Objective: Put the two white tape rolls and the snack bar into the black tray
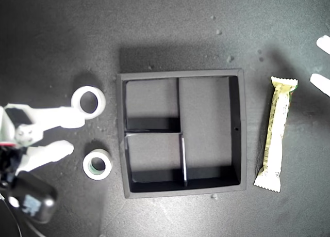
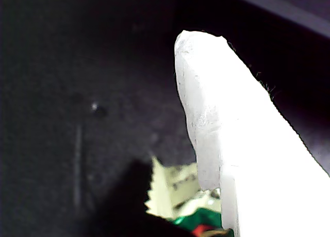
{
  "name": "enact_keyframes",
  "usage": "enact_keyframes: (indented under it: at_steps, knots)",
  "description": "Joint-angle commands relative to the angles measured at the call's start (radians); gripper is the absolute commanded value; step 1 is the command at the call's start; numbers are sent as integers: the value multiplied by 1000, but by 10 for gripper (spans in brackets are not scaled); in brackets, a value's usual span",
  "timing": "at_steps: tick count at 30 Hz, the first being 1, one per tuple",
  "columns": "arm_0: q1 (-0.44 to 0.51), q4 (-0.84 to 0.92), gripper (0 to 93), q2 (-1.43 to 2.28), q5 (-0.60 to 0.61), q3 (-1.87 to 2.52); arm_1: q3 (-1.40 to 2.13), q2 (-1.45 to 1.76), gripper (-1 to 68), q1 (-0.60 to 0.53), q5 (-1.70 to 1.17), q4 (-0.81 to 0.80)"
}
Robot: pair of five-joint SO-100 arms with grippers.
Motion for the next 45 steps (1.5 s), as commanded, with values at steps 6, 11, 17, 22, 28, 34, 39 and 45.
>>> enact_keyframes:
  at_steps: [6,11,17,22,28,34,39,45]
  knots:
    - [-25,23,187,-218,-25,-91,-233,-23,261,-301,-778,84]
    - [-29,20,189,-347,-43,-114,-618,-591,305,-446,-930,172]
    - [-38,-18,190,-417,-29,-109,-1089,-1088,363,-511,-991,503]
    - [-61,-91,188,-469,-3,-91,-1120,-1198,313,-577,-973,566]
    - [-92,-100,186,-606,12,-132,-1255,-1401,333,-584,-904,735]
    - [-130,-101,144,-770,-6,-189,-1253,-1401,308,-514,-561,588]
    - [-169,-94,72,-879,0,-262,-1229,-1422,278,-540,-719,629]
    - [-183,-69,1,-851,9,-281,-1040,-1422,309,-526,-834,644]
